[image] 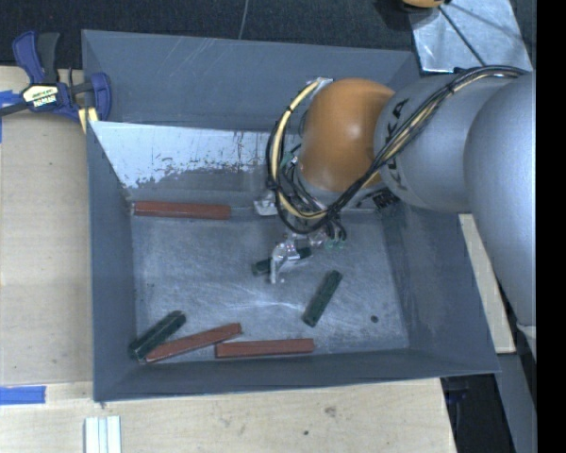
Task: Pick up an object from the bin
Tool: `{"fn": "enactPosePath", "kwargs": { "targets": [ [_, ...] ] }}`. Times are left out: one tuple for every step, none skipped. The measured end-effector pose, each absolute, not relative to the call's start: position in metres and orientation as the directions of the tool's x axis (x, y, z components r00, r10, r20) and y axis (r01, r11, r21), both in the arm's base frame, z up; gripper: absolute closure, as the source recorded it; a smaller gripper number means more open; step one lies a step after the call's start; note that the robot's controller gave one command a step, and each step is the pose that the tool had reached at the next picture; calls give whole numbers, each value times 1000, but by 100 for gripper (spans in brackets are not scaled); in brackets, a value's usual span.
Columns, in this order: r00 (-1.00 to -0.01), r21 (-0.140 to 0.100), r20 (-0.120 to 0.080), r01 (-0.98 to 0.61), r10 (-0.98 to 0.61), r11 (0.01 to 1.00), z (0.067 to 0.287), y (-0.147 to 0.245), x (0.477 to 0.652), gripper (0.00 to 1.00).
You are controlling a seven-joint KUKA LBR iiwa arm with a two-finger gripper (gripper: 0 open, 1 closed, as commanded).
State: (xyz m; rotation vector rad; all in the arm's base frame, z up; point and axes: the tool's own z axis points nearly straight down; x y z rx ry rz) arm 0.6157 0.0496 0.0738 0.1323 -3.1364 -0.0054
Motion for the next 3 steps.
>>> {"fn": "enactPosePath", "kwargs": {
  "targets": [
    [-998,0,-1,-56,-56,998,76,51,615,0],
    [-1000,4,-27,-8,-8,1000,78,40,619,100],
    [-1000,4,-27,-8,-8,1000,78,40,619,100]
  ]
}}
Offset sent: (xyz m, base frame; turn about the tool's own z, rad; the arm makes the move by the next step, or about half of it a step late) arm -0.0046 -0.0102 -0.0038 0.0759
